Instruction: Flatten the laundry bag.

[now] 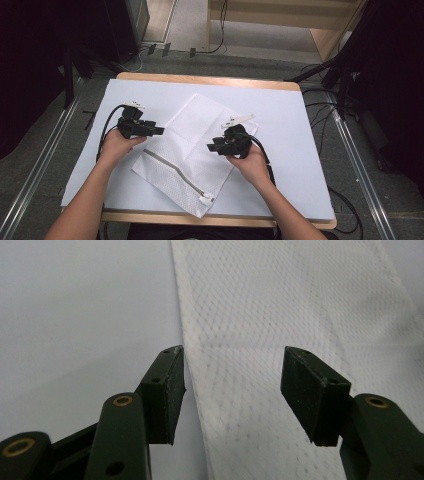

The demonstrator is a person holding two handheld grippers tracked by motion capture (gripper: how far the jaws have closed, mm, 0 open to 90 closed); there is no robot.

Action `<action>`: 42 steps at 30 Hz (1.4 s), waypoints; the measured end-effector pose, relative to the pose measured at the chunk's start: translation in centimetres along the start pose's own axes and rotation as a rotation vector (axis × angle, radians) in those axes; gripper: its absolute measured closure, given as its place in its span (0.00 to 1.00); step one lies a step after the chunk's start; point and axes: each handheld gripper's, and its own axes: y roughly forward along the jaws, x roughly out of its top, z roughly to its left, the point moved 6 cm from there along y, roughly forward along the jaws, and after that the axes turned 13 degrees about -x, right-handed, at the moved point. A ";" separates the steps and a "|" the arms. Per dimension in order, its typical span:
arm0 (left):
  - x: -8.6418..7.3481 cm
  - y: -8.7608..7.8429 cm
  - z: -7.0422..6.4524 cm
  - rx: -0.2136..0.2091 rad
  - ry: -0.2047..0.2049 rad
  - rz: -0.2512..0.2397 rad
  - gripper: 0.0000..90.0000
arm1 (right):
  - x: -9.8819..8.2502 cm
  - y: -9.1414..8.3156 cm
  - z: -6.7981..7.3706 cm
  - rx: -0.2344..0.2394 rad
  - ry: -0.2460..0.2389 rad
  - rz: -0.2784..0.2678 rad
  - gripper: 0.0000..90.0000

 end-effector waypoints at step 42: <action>-0.2 3.4 1.5 -0.060 -0.058 0.099 0.76 | -6.4 -0.9 -8.8 -0.275 0.211 0.052 0.61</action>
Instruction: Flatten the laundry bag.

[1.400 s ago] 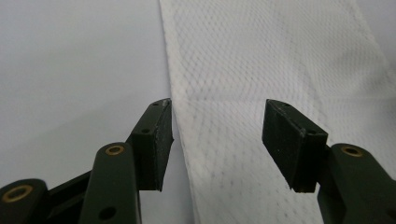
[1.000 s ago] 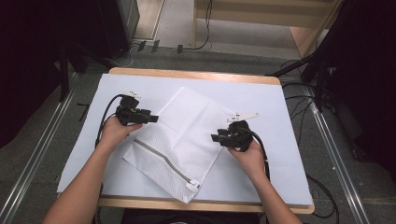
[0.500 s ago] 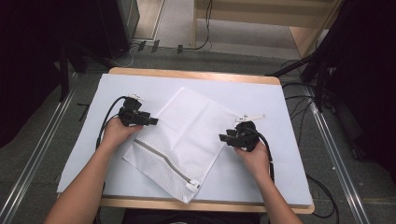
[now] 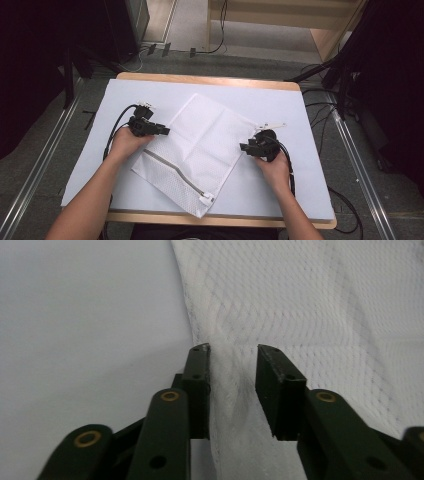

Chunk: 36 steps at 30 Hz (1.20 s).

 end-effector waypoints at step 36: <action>-0.6 -0.4 -1.5 -0.040 0.013 -0.001 0.99 | 2.0 1.6 -0.5 -0.058 0.026 0.034 0.99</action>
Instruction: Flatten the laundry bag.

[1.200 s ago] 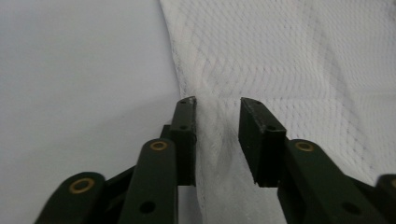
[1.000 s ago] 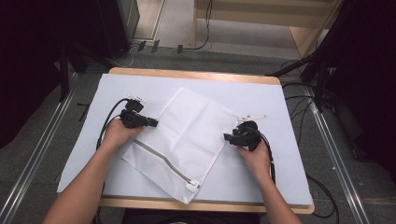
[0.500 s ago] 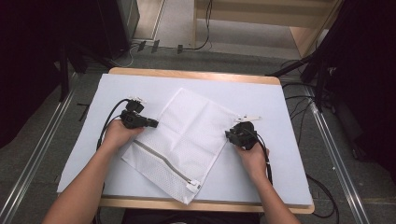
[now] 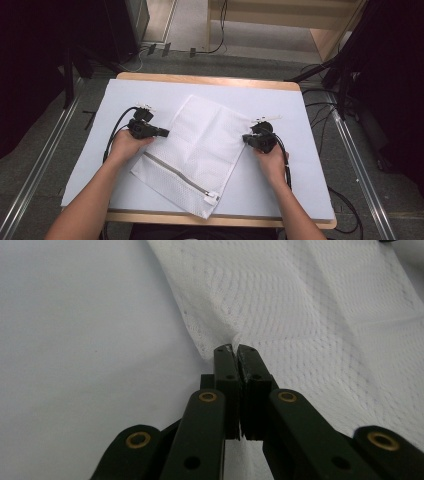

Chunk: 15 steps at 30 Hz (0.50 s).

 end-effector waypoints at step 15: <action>-1.8 -0.6 -2.6 0.018 -0.022 -0.064 0.99 | 3.8 2.0 -0.9 0.051 0.003 -0.023 0.99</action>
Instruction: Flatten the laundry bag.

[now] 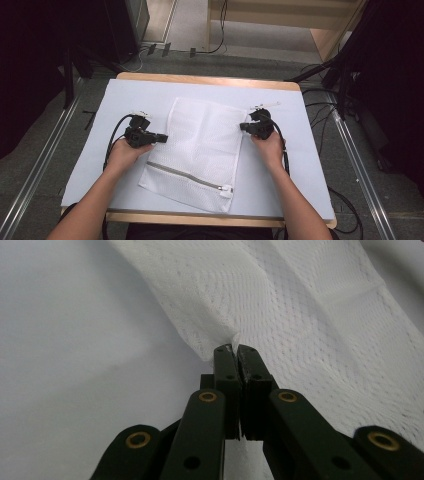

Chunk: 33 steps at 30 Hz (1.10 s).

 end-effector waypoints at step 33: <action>-0.2 -0.7 0.8 0.053 -0.038 -0.046 0.74 | 2.6 1.6 -0.5 0.022 0.010 -0.023 0.77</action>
